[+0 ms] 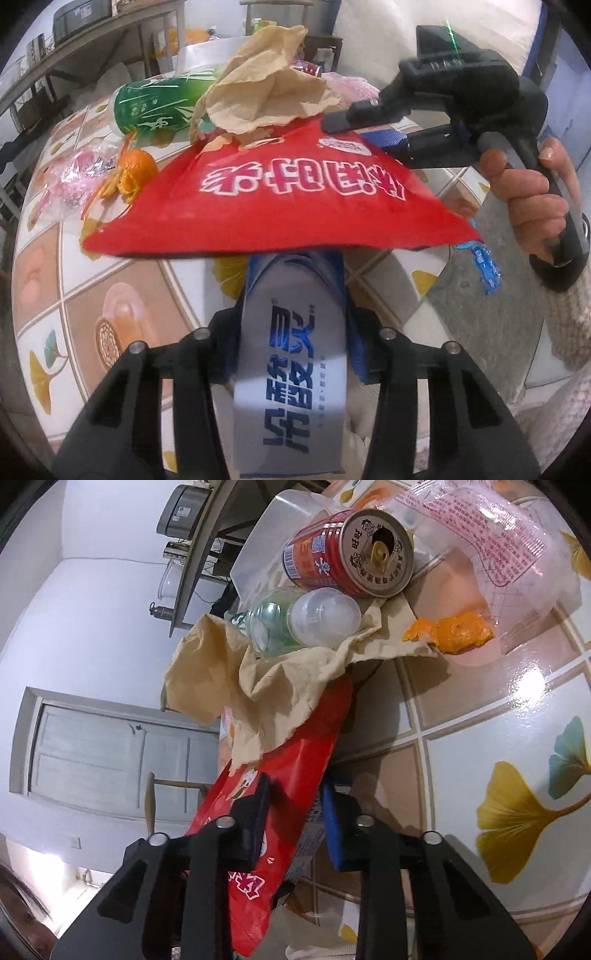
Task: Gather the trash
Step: 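Grasp the white-blue toothpaste box with the left tool while the right grasps the red bag, then carry toothpaste box and red snack bag to the wastebasket and release both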
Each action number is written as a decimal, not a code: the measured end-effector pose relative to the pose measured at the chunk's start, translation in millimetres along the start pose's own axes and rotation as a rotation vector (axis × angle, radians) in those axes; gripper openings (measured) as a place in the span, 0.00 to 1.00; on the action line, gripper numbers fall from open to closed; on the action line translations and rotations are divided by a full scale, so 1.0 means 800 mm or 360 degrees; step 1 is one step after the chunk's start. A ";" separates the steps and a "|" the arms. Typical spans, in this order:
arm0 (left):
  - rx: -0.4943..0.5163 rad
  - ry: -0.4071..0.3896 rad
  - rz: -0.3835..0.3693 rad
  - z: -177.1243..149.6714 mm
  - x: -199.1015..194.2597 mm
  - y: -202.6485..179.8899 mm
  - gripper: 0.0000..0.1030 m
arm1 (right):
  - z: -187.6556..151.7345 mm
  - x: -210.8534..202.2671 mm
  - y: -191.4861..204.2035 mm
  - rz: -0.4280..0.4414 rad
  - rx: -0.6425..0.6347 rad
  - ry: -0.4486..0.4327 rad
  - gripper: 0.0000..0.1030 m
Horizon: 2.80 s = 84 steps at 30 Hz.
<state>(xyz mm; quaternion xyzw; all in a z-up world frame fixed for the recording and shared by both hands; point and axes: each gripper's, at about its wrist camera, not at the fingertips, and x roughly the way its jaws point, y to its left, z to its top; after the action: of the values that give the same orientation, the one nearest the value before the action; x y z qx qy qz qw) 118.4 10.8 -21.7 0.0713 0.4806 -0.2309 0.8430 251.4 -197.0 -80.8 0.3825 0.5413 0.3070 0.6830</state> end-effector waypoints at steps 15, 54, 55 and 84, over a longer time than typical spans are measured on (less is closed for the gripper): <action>-0.0167 0.0000 -0.0016 -0.029 -0.028 0.010 0.42 | -0.001 -0.071 -0.046 0.0135 0.0138 0.0017 0.09; -0.0344 -0.0016 0.0028 0.001 -0.016 0.041 0.44 | -0.043 -0.082 -0.060 -0.0144 -0.0006 -0.0003 0.14; -0.0343 -0.0021 0.0027 0.001 -0.018 0.041 0.44 | -0.043 -0.086 -0.061 -0.0144 -0.0003 -0.0015 0.13; -0.0376 -0.0317 0.0093 -0.009 -0.092 0.036 0.44 | -0.064 -0.178 -0.021 -0.0128 -0.0149 -0.0317 0.07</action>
<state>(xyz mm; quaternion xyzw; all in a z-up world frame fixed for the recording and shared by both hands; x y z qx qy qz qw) 94.3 62.3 33.5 -0.0377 0.4163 -0.1540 0.8953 169.3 -315.0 -29.6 0.3567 0.4708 0.2648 0.7622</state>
